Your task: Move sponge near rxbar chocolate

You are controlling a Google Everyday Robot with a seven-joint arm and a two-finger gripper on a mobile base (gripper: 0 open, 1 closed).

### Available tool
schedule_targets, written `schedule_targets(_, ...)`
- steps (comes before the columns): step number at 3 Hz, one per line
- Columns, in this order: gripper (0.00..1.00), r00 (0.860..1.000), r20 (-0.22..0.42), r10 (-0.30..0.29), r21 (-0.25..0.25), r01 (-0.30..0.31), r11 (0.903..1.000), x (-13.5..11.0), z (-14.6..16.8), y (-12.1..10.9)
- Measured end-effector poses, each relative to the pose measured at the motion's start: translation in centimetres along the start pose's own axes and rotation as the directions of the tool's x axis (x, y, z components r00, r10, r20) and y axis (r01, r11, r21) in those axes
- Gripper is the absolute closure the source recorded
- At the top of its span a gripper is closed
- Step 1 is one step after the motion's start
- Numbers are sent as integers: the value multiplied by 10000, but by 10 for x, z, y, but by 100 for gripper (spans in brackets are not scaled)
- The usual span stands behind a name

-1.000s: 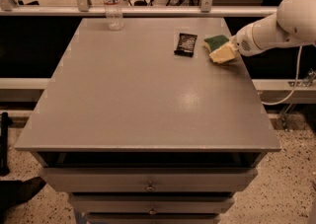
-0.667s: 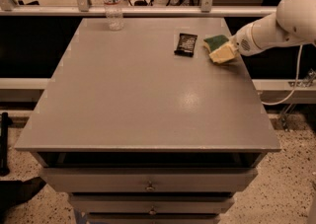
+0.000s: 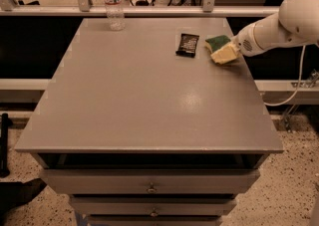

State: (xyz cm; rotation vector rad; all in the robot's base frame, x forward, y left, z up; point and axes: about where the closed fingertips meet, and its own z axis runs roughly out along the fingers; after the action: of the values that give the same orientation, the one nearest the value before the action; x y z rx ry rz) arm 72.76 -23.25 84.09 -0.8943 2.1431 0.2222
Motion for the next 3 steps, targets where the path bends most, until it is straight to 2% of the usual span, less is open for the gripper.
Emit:
schedule_targets(1,4,9999,52,-119,-586,122,9982,-10,10,18)
schedule_targets(2,0,9999,74,-137,-765,142,9970,-13,13,23)
schedule_targets(3,0,9995,220,-243,-1879,280,9818,-28,29,59)
